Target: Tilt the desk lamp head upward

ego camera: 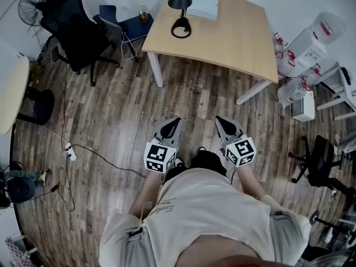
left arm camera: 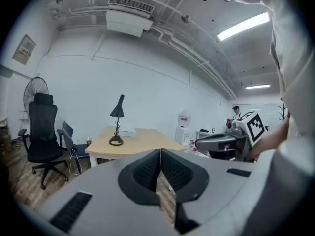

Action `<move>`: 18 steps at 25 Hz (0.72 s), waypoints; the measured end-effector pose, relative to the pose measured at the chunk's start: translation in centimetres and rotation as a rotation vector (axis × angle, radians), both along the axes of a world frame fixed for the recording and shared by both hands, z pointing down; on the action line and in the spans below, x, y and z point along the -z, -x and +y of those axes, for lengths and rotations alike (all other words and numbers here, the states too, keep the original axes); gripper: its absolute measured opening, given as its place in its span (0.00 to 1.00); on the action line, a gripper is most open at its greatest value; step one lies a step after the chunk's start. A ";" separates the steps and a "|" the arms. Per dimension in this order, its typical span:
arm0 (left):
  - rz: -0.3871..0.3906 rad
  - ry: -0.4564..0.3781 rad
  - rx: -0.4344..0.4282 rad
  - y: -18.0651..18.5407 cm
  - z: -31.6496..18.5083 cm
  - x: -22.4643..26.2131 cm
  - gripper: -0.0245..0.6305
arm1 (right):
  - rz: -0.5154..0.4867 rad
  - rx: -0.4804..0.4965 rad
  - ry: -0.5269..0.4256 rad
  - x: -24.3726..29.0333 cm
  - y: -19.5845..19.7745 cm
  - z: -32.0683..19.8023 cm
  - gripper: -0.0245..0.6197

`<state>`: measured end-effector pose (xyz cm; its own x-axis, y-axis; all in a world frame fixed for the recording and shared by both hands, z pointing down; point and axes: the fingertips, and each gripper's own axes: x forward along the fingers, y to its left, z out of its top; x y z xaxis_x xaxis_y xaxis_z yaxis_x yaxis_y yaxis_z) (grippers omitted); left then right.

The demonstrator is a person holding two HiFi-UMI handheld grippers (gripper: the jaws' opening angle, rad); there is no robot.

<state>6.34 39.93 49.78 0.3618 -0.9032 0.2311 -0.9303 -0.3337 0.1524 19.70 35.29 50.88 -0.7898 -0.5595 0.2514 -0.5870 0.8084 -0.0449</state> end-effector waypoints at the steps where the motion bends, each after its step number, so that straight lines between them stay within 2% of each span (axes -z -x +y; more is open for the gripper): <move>1: -0.004 0.005 -0.002 0.3 0.0 -0.2 0.06 | -0.010 -0.003 -0.011 0.4 0.4 -0.1 0.03; 6: 0.009 0.008 0.005 0.7 -0.5 -0.6 0.06 | -0.057 -0.007 -0.012 1.4 1.3 -0.2 0.03; 12: 0.013 0.022 -0.030 -0.5 -1.3 -1.4 0.06 | -0.017 -0.029 -0.005 0.2 0.3 -0.1 0.03; 18: 0.022 0.061 -0.014 -0.2 -2.4 -2.9 0.06 | -0.024 -0.043 0.054 -2.0 -0.3 -1.6 0.03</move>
<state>6.57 37.55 52.65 0.3795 -0.8824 0.2779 -0.9220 -0.3358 0.1930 19.97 33.72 52.93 -0.7713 -0.5795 0.2633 -0.6195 0.7784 -0.1017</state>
